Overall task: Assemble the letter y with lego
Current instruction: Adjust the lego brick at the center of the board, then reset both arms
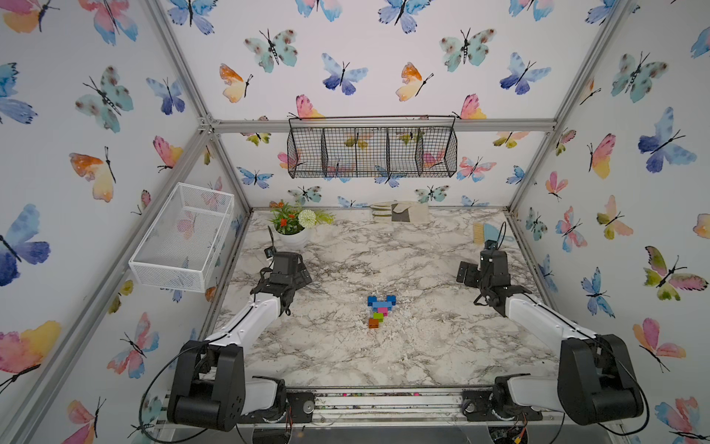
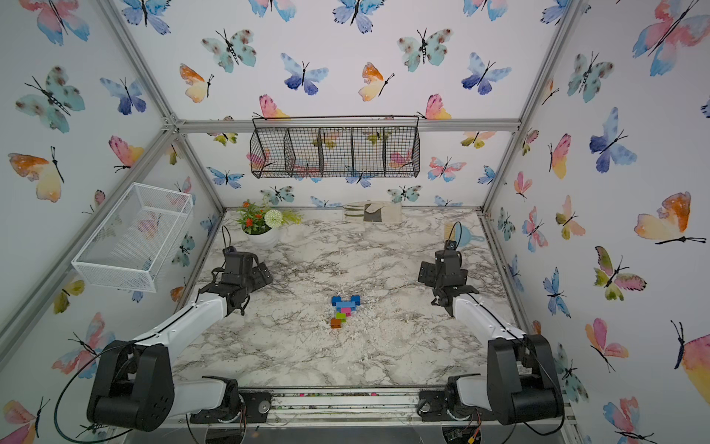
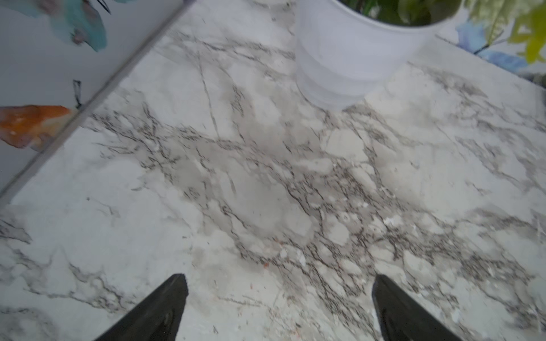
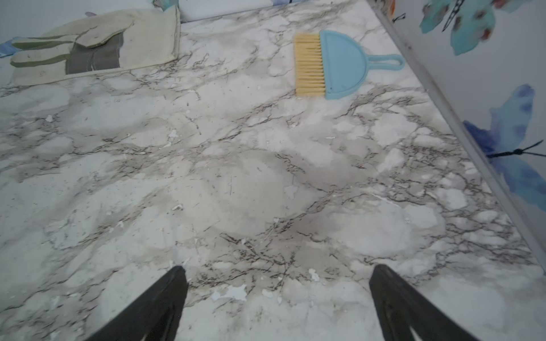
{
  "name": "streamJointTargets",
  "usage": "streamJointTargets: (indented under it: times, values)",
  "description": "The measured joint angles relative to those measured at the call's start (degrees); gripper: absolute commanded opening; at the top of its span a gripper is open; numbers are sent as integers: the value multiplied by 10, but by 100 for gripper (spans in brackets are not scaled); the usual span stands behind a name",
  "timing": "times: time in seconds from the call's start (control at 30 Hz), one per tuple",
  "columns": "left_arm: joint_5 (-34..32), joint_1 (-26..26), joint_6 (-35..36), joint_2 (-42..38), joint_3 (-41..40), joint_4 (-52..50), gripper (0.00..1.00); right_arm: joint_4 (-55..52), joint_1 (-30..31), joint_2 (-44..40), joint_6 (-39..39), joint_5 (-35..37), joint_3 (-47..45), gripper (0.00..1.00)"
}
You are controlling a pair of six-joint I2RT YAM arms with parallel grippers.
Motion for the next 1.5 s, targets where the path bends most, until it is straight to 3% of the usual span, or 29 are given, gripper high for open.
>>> streamJointTargets:
  times: [0.1, 0.2, 0.43, 0.63, 0.87, 0.97, 1.23, 1.5]
  values:
    - [-6, 45, 14, -10, -65, 89, 98, 127, 4, 8, -38, 31, -90, 100]
    - [-14, 70, 35, -40, -126, 161, 98, 222, 4, 44, -63, 54, -125, 100]
    - [-51, 73, 62, -56, -222, 325, 98, 440, -4, 95, -101, 60, -159, 100]
    - [-44, 78, 103, -29, -247, 451, 98, 555, -23, 156, -110, 23, -178, 99]
    - [19, 76, 162, 0, -289, 586, 98, 601, -26, 161, -142, -67, -191, 100]
    - [59, 72, 191, 66, -325, 706, 98, 611, -28, 160, -156, -101, -195, 100]
    - [106, 68, 224, 75, -290, 702, 98, 578, -70, 161, -155, -175, -163, 99]
    - [110, 61, 231, 71, -278, 672, 98, 574, -78, 161, -151, -192, -162, 99]
